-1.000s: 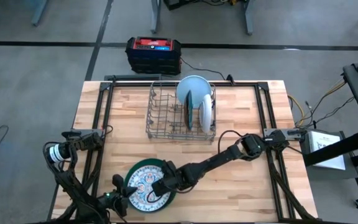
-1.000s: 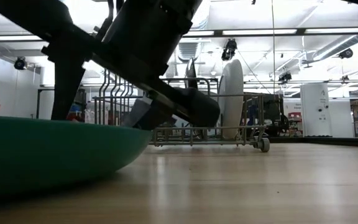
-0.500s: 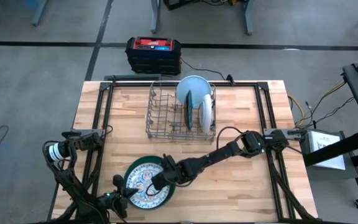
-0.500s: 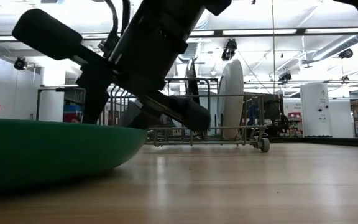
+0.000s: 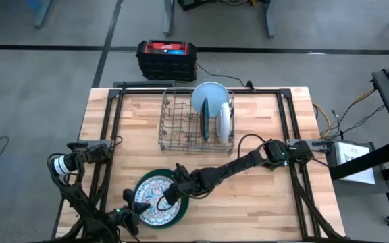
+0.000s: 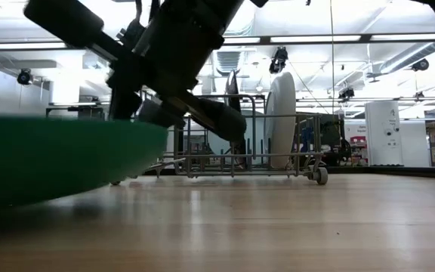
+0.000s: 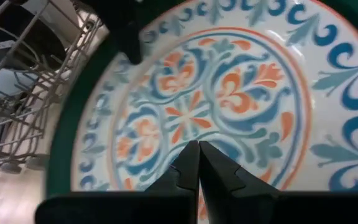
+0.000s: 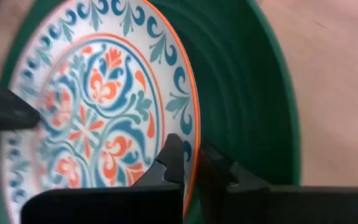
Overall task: Sort dishes
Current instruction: Put the white and blue patterned plate in the dishwasher rack
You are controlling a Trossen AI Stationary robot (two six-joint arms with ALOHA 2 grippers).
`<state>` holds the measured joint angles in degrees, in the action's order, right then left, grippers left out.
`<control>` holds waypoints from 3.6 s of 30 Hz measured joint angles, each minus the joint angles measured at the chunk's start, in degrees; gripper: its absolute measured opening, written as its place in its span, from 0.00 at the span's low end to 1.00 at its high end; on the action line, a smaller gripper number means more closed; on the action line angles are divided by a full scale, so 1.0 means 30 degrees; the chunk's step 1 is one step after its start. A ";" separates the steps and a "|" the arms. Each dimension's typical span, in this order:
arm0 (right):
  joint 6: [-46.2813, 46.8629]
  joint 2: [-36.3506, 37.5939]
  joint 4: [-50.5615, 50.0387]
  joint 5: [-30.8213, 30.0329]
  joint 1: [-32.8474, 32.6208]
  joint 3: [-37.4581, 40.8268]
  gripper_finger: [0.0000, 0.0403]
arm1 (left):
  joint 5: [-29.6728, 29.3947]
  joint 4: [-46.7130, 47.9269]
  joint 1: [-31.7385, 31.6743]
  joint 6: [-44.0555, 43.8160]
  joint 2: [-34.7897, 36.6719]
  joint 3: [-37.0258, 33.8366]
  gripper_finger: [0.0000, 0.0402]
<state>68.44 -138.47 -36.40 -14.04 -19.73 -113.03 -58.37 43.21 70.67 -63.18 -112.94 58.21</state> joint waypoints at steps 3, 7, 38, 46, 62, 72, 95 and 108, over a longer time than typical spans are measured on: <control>-0.0796 0.0015 -0.0525 -0.0565 -0.0029 0.0093 0.00 | 0.0228 0.0078 -0.0021 0.0002 0.0596 -0.0013 0.00; -0.2081 0.0022 -0.0619 -0.1604 -0.0230 0.0080 0.01 | 0.0115 0.0156 0.0016 0.0226 0.1519 -0.0013 0.00; 0.0465 0.0146 -0.0754 0.3257 0.0526 0.0075 0.37 | 0.3169 -0.3955 0.0052 0.0667 0.1789 -0.1929 0.00; 0.0905 0.0266 0.2943 0.5000 0.0973 0.1739 0.49 | 0.1674 -0.4773 0.0052 -0.0369 0.1208 -0.1977 0.00; 0.1792 0.0277 0.8958 0.6654 0.1507 0.4248 0.44 | 0.0463 -0.6085 0.0067 -0.1290 0.1215 -0.2822 0.00; 0.0235 0.0277 0.9535 0.6673 0.1676 0.4291 0.23 | 0.0509 -0.6081 0.0067 -0.1254 0.1193 -0.2833 0.00; -0.1498 0.1767 0.8607 0.6366 0.1719 0.4262 0.05 | 0.0385 -0.2848 -0.0101 -0.0665 0.1579 -0.0994 0.00; -0.4204 0.2865 0.6308 0.4952 0.1456 0.4248 0.05 | 0.0125 0.3241 -0.0072 -0.1275 0.1644 0.2040 0.00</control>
<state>55.83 -129.88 -17.48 0.82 -15.36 -100.29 -58.00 52.94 70.46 -67.00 -108.01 64.33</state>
